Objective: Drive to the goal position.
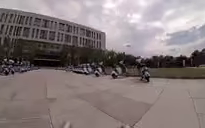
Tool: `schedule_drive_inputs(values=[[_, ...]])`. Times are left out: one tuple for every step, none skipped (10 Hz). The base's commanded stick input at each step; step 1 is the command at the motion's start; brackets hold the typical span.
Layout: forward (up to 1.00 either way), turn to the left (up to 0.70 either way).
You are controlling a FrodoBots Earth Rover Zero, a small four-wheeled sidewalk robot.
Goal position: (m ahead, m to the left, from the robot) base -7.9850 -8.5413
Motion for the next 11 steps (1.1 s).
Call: schedule_drive_inputs(values=[[0.7, -0.31], [0.7, -0.31], [0.7, -0.31], [0.7, -0.31], [0.7, -0.31], [0.7, -0.31], [0.7, -0.31], [0.7, -0.31], [0.7, -0.31], [0.7, -0.31], [0.7, -0.31]])
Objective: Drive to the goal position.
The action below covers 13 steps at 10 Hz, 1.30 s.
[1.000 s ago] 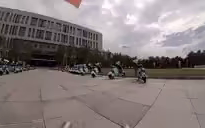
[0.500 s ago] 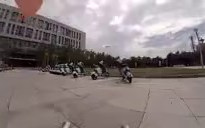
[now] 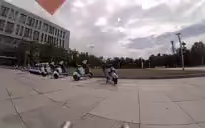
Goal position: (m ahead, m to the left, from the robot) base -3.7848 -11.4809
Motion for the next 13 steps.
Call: schedule_drive_inputs(values=[[0.7, -0.31], [0.7, -0.31], [0.7, -0.31], [0.7, -0.31], [0.7, -0.31], [0.7, -0.31], [0.7, -0.31], [0.7, -0.31], [0.7, -0.31], [0.7, -0.31], [0.7, -0.31], [0.7, -0.31], [0.7, -0.31]])
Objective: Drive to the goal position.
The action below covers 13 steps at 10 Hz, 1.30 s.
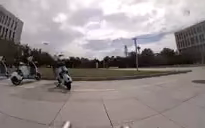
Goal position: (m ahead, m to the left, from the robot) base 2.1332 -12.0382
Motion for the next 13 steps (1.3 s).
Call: schedule_drive_inputs(values=[[0.7, -0.31], [0.7, -0.31], [0.7, -0.31], [0.7, -0.31], [0.7, -0.31], [0.7, -0.31], [0.7, -0.31], [0.7, -0.31], [0.7, -0.31], [0.7, -0.31], [0.7, -0.31], [0.7, -0.31], [0.7, -0.31]])
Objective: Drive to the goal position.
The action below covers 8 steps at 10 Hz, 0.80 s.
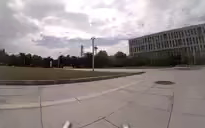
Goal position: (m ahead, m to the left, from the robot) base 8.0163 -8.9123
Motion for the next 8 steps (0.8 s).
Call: schedule_drive_inputs(values=[[0.7, -0.31], [0.7, -0.31], [0.7, -0.31], [0.7, -0.31], [0.7, -0.31], [0.7, -0.31], [0.7, -0.12], [0.7, 0.0]])
